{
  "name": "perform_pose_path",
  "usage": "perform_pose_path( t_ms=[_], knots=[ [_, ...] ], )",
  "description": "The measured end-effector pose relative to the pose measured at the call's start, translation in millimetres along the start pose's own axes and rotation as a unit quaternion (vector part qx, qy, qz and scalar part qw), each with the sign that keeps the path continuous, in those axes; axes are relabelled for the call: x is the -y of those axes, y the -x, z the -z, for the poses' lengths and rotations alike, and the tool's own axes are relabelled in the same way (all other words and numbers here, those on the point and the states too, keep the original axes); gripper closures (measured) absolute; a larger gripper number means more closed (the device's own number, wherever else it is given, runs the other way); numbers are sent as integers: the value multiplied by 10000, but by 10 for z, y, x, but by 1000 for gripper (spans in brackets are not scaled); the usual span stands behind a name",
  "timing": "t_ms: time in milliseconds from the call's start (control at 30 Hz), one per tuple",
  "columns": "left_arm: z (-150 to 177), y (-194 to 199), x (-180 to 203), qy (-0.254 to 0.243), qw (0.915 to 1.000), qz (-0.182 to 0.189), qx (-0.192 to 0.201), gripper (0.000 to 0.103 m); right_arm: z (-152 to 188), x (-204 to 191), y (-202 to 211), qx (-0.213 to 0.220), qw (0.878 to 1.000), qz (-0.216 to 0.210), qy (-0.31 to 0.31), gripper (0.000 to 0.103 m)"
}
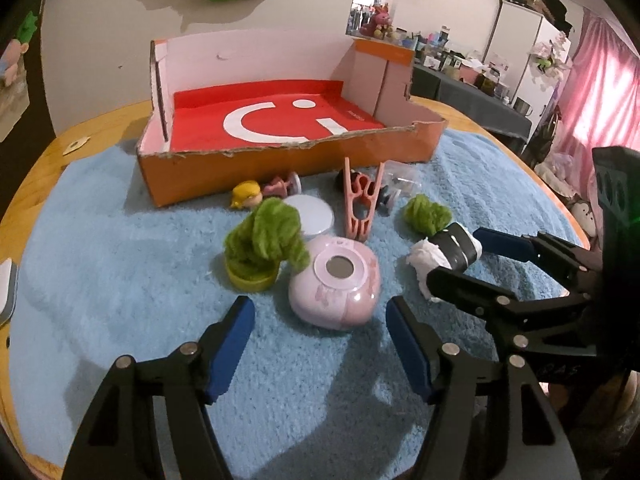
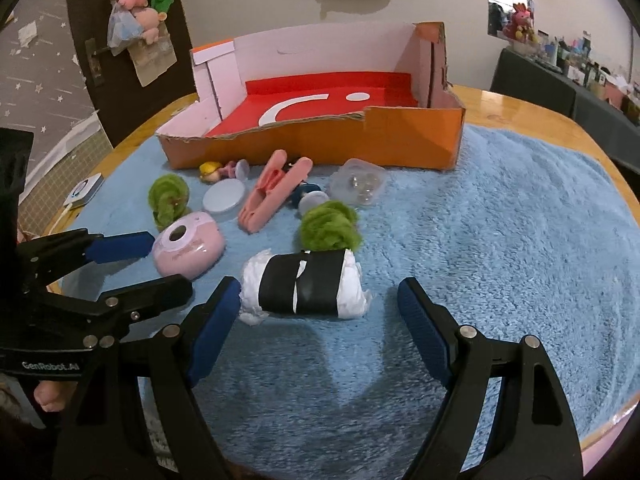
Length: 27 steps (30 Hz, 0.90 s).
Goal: Organize objects
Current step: 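Move right gripper to the taped white roll while left gripper approaches the pink round toy, then close right gripper on the taped roll while left gripper closes on the pink toy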
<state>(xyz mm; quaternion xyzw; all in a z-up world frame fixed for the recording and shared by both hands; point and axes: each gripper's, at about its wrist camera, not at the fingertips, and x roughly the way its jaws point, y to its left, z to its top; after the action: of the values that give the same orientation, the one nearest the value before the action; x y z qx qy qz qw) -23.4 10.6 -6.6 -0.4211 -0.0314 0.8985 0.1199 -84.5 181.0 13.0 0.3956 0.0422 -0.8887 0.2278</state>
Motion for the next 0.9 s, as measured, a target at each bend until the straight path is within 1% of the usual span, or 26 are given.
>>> perform_pose_path(
  t_ms=[233, 333, 400, 500, 533, 567, 600, 667, 733, 800, 900],
  knots=[
    [-94, -54, -85, 156, 9997, 184, -3, 35, -40, -20, -24, 0, 10000, -58, 61, 24],
    [-107, -84, -73, 116, 9998, 147, 20, 35, -53, -17, -45, -22, 10000, -60, 63, 24],
    [-108, -95, -39, 28, 10000, 51, 42, 35, -40, -13, -52, -32, 9999, -45, 86, 27],
    [-118, -132, 37, -154, 9997, -172, 55, 35, -33, -11, -38, -33, 9999, -95, 114, 35],
    [-120, -142, 59, -189, 9995, -238, 60, 35, -36, -13, -36, -36, 9999, -121, 118, 41],
    [-122, -152, 78, -210, 9993, -312, 63, 35, -38, -16, -33, -48, 9998, -165, 119, 45],
    [-120, -153, 87, -211, 9991, -364, 76, 36, -39, -20, -30, -56, 9997, -210, 115, 45],
    [-119, -147, 84, -163, 9991, -371, 109, 48, -42, -29, -21, -51, 9997, -234, 107, 46],
    [-117, -126, 48, -51, 9995, -301, 120, 54, -39, -27, -14, -51, 9996, -284, 78, 46],
    [-110, -103, 12, 65, 9997, -211, 115, 54, -38, -30, -2, -50, 9994, -350, 60, 46],
    [-90, -79, 25, 91, 9997, -219, 103, 54, -42, -45, 31, -18, 9990, -451, 33, 46]
  ],
)
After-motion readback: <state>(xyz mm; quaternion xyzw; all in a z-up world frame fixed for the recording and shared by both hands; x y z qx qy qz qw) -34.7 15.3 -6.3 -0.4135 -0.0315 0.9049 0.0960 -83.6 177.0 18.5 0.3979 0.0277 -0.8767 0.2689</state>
